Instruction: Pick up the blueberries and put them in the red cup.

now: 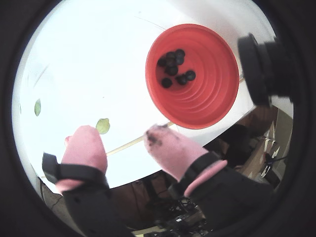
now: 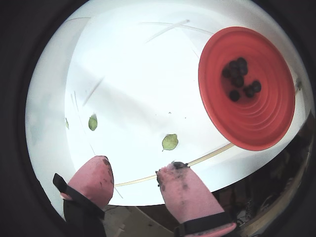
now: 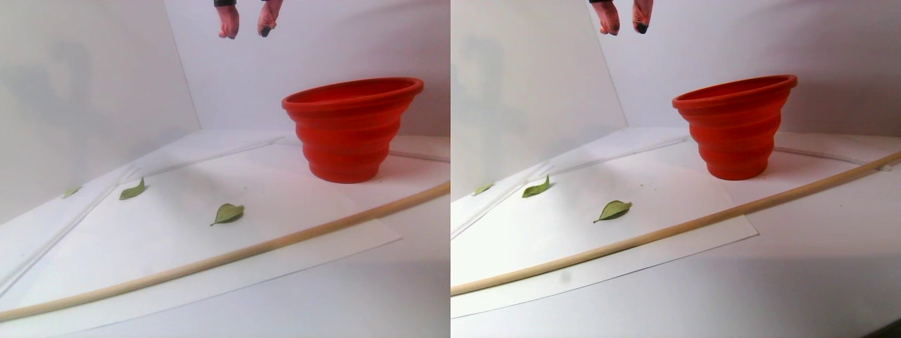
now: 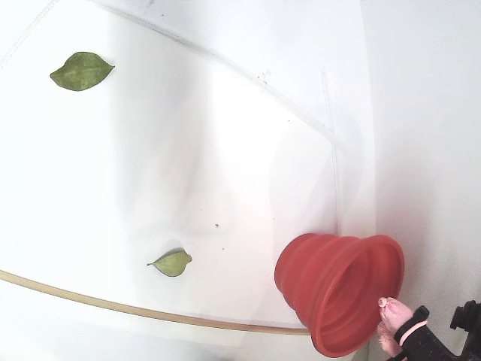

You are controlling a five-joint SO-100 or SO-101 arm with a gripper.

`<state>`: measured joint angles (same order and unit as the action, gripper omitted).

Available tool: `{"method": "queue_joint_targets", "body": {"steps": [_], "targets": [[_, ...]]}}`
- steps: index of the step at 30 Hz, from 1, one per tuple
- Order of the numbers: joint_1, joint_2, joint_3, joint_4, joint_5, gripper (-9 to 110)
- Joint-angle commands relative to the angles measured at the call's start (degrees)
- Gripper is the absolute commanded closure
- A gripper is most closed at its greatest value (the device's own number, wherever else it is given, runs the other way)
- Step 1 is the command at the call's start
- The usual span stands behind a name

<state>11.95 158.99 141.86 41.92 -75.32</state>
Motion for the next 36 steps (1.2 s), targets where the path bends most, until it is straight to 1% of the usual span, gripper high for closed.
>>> {"method": "queue_joint_targets", "body": {"steps": [1, 4, 18, 27, 36], "targets": [[-1.3, 6.9, -3.5, 2.7, 5.3, 84], [-1.8, 9.4, -3.0, 4.6, 8.5, 84], [-3.8, 21.1, -1.6, 13.4, 17.2, 82], [-4.3, 23.2, 0.1, 14.4, 19.2, 82], [-5.2, 23.1, -2.3, 16.0, 21.9, 82]]}}
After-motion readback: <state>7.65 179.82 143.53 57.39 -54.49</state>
